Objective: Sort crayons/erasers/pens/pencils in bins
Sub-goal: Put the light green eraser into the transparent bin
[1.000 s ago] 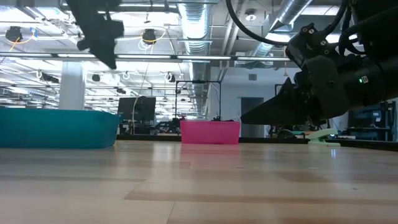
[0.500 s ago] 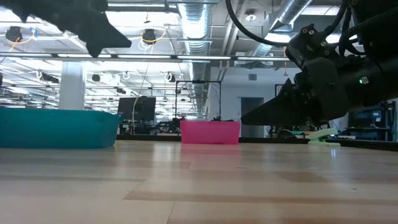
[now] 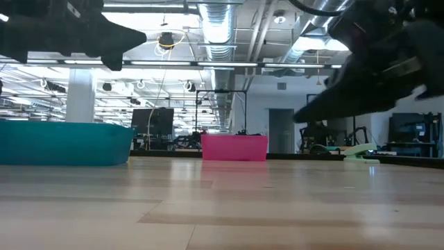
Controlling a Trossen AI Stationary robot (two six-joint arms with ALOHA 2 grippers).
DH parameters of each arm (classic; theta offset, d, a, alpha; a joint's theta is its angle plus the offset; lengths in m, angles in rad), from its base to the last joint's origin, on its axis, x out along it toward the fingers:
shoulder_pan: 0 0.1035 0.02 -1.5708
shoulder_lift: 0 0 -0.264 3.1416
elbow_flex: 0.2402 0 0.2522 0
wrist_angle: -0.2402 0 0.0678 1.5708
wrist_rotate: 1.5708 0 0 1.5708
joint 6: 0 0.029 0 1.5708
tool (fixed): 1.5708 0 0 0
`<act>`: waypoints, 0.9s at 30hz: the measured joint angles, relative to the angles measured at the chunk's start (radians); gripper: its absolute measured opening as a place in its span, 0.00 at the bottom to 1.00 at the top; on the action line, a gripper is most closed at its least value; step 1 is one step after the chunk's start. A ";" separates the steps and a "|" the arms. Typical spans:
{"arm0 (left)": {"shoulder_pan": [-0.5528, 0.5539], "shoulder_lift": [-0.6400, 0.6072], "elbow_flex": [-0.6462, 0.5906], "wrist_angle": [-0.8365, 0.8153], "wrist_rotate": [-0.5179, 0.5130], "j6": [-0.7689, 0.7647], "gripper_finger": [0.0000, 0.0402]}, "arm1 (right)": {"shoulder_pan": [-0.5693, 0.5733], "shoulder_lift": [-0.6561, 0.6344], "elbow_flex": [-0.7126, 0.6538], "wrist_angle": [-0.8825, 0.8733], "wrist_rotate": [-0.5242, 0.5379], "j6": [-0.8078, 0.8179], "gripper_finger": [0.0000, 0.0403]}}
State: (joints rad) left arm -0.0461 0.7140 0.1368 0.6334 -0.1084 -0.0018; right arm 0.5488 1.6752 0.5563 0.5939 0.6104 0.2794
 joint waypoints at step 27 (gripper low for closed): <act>-0.078 0.008 -0.008 0.009 -0.037 0.048 0.03 | 0.324 -0.004 0.494 -1.282 -0.610 1.260 0.32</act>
State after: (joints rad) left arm -0.1244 0.7219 0.1291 0.6422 -0.1452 0.0465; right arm 0.8728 1.6709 1.0504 -0.6882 0.0006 1.5395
